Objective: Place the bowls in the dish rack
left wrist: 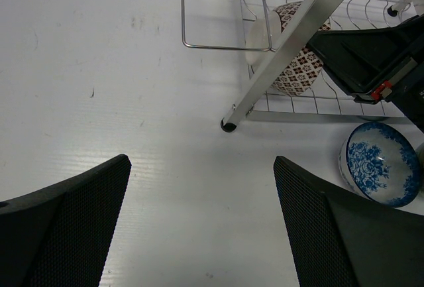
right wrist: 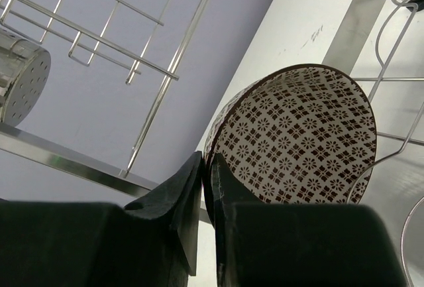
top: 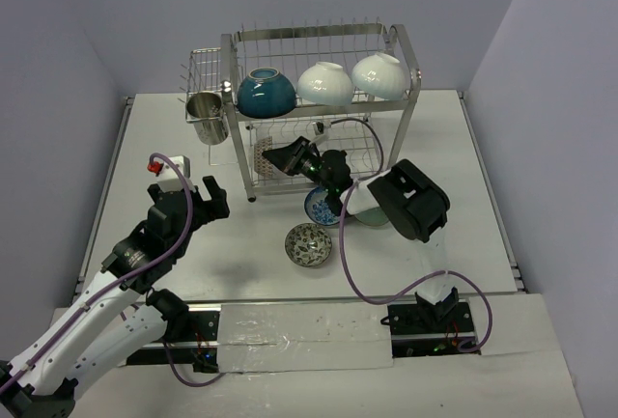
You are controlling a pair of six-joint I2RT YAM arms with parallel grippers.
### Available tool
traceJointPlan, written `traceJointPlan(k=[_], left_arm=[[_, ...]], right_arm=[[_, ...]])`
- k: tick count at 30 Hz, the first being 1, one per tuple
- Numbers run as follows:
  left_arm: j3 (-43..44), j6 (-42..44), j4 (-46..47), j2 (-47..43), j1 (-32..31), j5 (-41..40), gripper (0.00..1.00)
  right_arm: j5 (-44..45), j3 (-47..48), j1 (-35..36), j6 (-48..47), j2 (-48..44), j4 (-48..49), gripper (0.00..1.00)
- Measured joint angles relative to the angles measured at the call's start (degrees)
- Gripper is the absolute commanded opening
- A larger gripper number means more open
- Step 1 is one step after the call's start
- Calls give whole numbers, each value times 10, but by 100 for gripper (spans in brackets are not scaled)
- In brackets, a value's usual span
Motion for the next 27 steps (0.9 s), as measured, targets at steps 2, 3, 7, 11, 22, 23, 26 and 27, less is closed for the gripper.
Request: traceJointPlan(k=[2,3,7,11,22,23,26,27], left_arm=[[0,0,0,0,0,0,95],[0,0,0,0,0,0,95],[0,0,0,0,0,0,95],[0,0,0,0,0,0,95],[0,0,0,0,0,0,95],[0,0,0,0,0,0,95],[0,0,0,0,0,0,95],[0,0,0,0,0,0,95]], right_arm=[[-5,2,-3,0,0,-4,17],[-7,4,-4,0,0,-7,17],[-10,7,-9,0,0,-14,18],[-17,11,-9,-12,0,-42,19],[-21,14,-9,-29,0,-58,35],[-21,14,-9,-31,0,-60,38],[-24,14,-9,-40,-3,-69,43],[-25,14,-9,-43,-5,-75,43]])
